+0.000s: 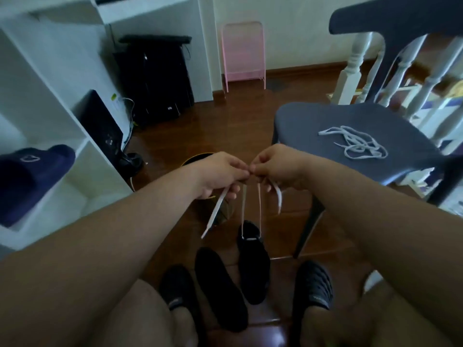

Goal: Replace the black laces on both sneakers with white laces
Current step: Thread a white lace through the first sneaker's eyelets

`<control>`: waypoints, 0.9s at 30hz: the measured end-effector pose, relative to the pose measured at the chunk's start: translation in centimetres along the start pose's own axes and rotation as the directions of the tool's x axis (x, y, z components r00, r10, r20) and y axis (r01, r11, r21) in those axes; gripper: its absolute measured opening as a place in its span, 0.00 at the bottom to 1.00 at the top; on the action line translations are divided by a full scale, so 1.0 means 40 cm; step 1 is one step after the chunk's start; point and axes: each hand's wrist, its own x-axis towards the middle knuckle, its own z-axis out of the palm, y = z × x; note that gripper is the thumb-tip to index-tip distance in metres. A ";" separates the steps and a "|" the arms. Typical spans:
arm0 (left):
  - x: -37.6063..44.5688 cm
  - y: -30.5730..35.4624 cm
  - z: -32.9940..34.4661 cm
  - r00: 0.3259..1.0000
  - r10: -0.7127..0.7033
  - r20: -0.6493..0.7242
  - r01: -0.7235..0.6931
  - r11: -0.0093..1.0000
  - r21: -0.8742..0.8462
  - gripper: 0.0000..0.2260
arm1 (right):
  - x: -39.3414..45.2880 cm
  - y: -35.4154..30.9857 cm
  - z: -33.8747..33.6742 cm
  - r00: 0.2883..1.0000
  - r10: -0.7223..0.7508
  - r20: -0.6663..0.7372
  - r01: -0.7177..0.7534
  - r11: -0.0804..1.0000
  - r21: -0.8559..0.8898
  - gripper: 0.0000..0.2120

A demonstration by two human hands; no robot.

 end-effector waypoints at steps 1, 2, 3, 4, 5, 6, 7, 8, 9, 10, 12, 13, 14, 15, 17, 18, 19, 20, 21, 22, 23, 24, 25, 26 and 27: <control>-0.028 0.017 0.000 1.000 0.015 0.006 -0.015 0.998 -0.061 0.07 | -0.024 -0.021 -0.010 0.999 -0.035 0.002 0.035 0.999 -0.002 0.08; -0.055 0.034 0.000 0.999 0.028 0.017 -0.025 0.992 -0.127 0.07 | -0.046 -0.040 -0.018 0.998 -0.065 0.006 0.065 0.998 0.014 0.08; -0.080 0.049 0.001 0.999 0.038 0.029 -0.032 0.981 -0.192 0.08 | -0.066 -0.057 -0.025 0.996 -0.090 0.010 0.089 0.995 0.036 0.07; -0.101 0.061 0.000 0.998 0.049 0.035 -0.039 0.967 -0.250 0.09 | -0.085 -0.071 -0.032 0.994 -0.113 0.013 0.112 0.992 0.055 0.07; -0.119 0.072 -0.001 0.998 0.061 0.033 -0.049 0.955 -0.293 0.09 | -0.103 -0.084 -0.039 0.991 -0.133 0.011 0.132 0.989 0.069 0.07; -0.134 0.082 -0.004 0.997 0.073 0.022 -0.062 0.945 -0.320 0.10 | -0.117 -0.094 -0.047 0.988 -0.152 0.008 0.151 0.985 0.081 0.07; -0.147 0.090 -0.008 0.997 0.082 0.004 -0.075 0.937 -0.341 0.10 | -0.131 -0.104 -0.055 0.986 -0.169 0.008 0.168 0.982 0.088 0.07; -0.157 0.097 -0.014 0.996 0.088 -0.017 -0.088 0.927 -0.364 0.12 | -0.142 -0.110 -0.062 0.983 -0.183 0.010 0.181 0.979 0.097 0.07; -0.165 0.103 -0.019 0.995 0.094 -0.036 -0.100 0.916 -0.388 0.14 | -0.149 -0.113 -0.070 0.981 -0.193 0.013 0.190 0.975 0.115 0.07; -0.171 0.110 -0.025 0.994 0.100 -0.049 -0.111 0.906 -0.407 0.16 | -0.153 -0.115 -0.078 0.980 -0.198 0.011 0.194 0.970 0.144 0.09; -0.177 0.120 -0.036 0.990 0.121 -0.072 -0.139 0.907 -0.396 0.19 | -0.155 -0.116 -0.092 0.982 -0.190 0.000 0.185 0.957 0.222 0.16; -0.175 0.123 -0.042 0.988 0.128 -0.086 -0.151 0.916 -0.372 0.19 | -0.152 -0.114 -0.099 0.983 -0.182 -0.008 0.179 0.952 0.248 0.20; -0.172 0.124 -0.046 0.986 0.131 -0.102 -0.158 0.922 -0.354 0.20 | -0.150 -0.111 -0.104 0.983 -0.181 -0.017 0.179 0.950 0.256 0.23; -0.168 0.124 -0.048 0.984 0.132 -0.123 -0.167 0.922 -0.349 0.20 | -0.146 -0.107 -0.107 0.983 -0.184 -0.027 0.184 0.951 0.249 0.24; -0.156 0.122 -0.048 0.971 0.148 -0.186 -0.209 0.904 -0.373 0.16 | -0.136 -0.097 -0.106 0.976 -0.209 -0.066 0.218 0.950 0.223 0.23; -0.150 0.121 -0.046 0.960 0.159 -0.229 -0.238 0.896 -0.375 0.13 | -0.129 -0.090 -0.102 0.965 -0.241 -0.100 0.257 0.945 0.201 0.20; -0.141 0.119 -0.042 0.946 0.169 -0.275 -0.263 0.897 -0.355 0.09 | -0.120 -0.082 -0.097 0.950 -0.278 -0.143 0.300 0.939 0.170 0.14; -0.129 0.115 -0.038 0.931 0.168 -0.324 -0.275 0.908 -0.317 0.07 | -0.111 -0.076 -0.091 0.934 -0.302 -0.191 0.331 0.933 0.142 0.08; -0.111 0.107 -0.033 0.916 0.162 -0.367 -0.272 0.923 -0.271 0.09 | -0.097 -0.070 -0.085 0.919 -0.309 -0.244 0.344 0.932 0.114 0.08; -0.090 0.096 -0.027 0.905 0.155 -0.397 -0.259 0.940 -0.223 0.12 | -0.079 -0.063 -0.078 0.905 -0.306 -0.295 0.342 0.936 0.079 0.11; -0.064 0.080 -0.018 0.901 0.147 -0.408 -0.241 0.952 -0.190 0.16 | -0.060 -0.053 -0.069 0.895 -0.295 -0.333 0.328 0.944 0.045 0.13; -0.037 0.061 -0.007 0.904 0.135 -0.405 -0.222 0.959 -0.177 0.18 | -0.038 -0.041 -0.058 0.892 -0.278 -0.358 0.308 0.951 0.030 0.15; -0.009 0.039 0.007 0.911 0.125 -0.394 -0.208 0.962 -0.177 0.20 | -0.014 -0.024 -0.043 0.895 -0.253 -0.368 0.283 0.959 0.028 0.17; 0.019 0.012 0.023 0.921 0.111 -0.373 -0.192 0.963 -0.188 0.21 | 0.015 0.000 -0.026 0.902 -0.223 -0.369 0.252 0.967 0.031 0.18; 0.051 -0.020 0.041 0.935 0.092 -0.344 -0.170 0.964 -0.206 0.20 | 0.046 0.029 -0.007 0.913 -0.187 -0.363 0.212 0.977 0.032 0.18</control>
